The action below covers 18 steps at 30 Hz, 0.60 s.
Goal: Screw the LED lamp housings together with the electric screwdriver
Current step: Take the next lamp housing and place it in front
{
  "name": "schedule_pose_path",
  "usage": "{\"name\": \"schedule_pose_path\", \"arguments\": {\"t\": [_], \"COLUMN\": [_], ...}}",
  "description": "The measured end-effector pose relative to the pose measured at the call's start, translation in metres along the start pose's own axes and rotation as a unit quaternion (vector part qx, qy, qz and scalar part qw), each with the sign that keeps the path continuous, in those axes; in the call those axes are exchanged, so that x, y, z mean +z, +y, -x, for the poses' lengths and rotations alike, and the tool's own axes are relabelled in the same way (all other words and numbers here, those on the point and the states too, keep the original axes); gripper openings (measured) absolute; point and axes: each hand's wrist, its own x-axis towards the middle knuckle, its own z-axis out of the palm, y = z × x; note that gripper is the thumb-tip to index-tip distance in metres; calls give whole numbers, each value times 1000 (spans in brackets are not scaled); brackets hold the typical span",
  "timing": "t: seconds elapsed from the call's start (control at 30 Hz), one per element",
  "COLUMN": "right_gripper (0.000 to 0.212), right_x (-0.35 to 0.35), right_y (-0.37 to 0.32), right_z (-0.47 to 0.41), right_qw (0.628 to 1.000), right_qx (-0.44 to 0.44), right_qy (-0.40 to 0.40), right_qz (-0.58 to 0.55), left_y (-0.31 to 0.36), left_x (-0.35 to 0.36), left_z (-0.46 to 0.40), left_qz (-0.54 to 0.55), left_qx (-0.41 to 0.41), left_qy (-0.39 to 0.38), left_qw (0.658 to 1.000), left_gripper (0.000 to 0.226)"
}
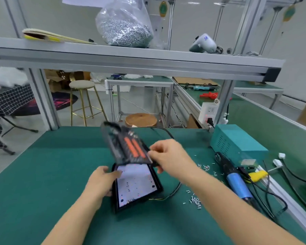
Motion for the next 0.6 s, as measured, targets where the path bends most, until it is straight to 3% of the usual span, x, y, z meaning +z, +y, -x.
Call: {"name": "schedule_pose_path", "arguments": {"t": [0.03,0.13,0.27,0.43,0.5,0.6], "right_gripper": [20,21,31,20,21,10], "right_x": [6,12,9,10,17,21], "right_y": [0,9,20,28,26,23], "right_z": [5,15,17,7,6,5], "right_qw": [998,979,961,938,919,895], "right_qx": [-12,-3,28,18,14,17], "right_qy": [-5,-4,-6,-13,-23,-47], "right_qz": [69,204,275,347,393,444], "left_y": [4,8,10,9,7,3], "left_x": [2,5,4,6,9,13], "left_z": [0,-2,-3,-5,-6,-7], "left_qz": [5,17,-14,43,36,-5], "left_qx": [2,-26,-55,-64,-51,-21], "left_qy": [-16,-43,-76,-70,-74,-76], "left_qw": [1000,999,995,995,995,997], "left_gripper": [8,19,14,22,32,26]}}
